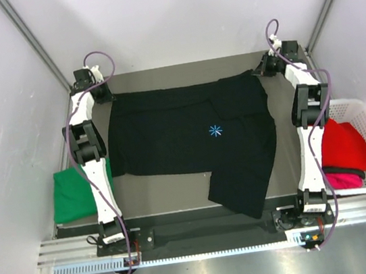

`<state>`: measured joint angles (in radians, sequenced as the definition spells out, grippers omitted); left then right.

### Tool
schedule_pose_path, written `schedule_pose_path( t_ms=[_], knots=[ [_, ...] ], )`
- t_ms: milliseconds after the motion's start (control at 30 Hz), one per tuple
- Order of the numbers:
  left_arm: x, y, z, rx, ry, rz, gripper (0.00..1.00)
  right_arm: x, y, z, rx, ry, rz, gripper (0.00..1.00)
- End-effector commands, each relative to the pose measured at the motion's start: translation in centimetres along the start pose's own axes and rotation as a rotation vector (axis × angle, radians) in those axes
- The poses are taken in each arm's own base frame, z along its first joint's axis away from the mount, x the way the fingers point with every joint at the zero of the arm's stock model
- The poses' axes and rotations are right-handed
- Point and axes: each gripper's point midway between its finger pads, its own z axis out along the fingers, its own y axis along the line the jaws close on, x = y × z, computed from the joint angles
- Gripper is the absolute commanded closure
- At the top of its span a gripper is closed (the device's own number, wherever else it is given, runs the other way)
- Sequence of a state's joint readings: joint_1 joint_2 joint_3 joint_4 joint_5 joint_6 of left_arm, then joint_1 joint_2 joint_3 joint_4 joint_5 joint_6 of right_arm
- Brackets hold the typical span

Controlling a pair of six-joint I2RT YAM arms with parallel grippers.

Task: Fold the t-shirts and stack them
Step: Fold the tshirt

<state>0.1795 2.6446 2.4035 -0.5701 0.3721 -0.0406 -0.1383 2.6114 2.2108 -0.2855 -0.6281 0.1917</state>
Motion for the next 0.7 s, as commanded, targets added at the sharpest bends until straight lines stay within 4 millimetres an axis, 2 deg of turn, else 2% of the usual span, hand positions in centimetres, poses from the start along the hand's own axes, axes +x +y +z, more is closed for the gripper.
schedule_pose_path(
  t_ms=[0,67,233,433,533,600,633,667],
  knots=[
    [-1.1,1.6,1.0,-0.048,-0.056,0.002,1.00,-4.3,1.0,0.1,0.031,-0.104,-0.128,1.00],
    [-1.3,1.4,1.1,-0.044,-0.063,0.009,1.00,-5.1,1.7,0.4,0.036,-0.119,-0.171,1.00],
    [-1.6,0.8,1.2,-0.045,-0.072,0.036,1.00,-6.6,1.5,0.5,0.098,-0.154,-0.238,1.00],
    [-2.6,1.7,1.4,-0.095,-0.117,0.068,1.00,-7.2,0.9,0.4,0.131,-0.169,-0.258,1.00],
    [-3.2,1.6,0.9,-0.106,-0.125,0.066,0.98,-7.4,0.7,0.4,0.157,-0.174,-0.263,1.00],
    [-3.4,1.8,0.4,-0.129,-0.131,0.055,0.75,-7.6,-0.3,0.1,0.227,-0.176,-0.252,0.75],
    [-4.7,1.7,-0.8,-0.149,-0.162,0.044,0.55,-7.7,-0.4,0.0,0.246,-0.175,-0.268,0.67],
    [-5.2,1.9,-1.3,-0.169,-0.180,0.044,0.47,-7.8,-0.7,-0.5,0.283,-0.173,-0.273,0.61]
  ],
)
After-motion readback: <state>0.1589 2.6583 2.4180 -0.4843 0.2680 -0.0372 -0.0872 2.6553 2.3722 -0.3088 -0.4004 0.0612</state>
